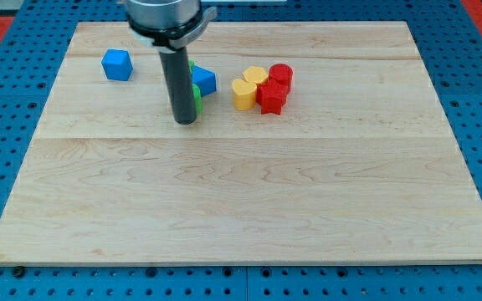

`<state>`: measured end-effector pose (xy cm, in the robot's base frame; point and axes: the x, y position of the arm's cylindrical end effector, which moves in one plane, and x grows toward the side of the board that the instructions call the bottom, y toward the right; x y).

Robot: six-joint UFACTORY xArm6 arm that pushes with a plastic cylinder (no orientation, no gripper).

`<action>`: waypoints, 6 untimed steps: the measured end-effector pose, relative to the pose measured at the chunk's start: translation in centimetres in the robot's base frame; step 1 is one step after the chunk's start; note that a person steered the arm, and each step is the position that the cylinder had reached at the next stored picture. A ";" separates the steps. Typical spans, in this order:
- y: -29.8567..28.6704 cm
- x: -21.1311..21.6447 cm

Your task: Push the green star along with blue triangle closer to the yellow heart and the yellow hexagon

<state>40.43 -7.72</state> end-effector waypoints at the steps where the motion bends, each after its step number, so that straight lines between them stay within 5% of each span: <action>1: 0.0 -1.7; 3: -4.5 -1.1; 6: -5.6 -9.1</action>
<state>31.33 -13.32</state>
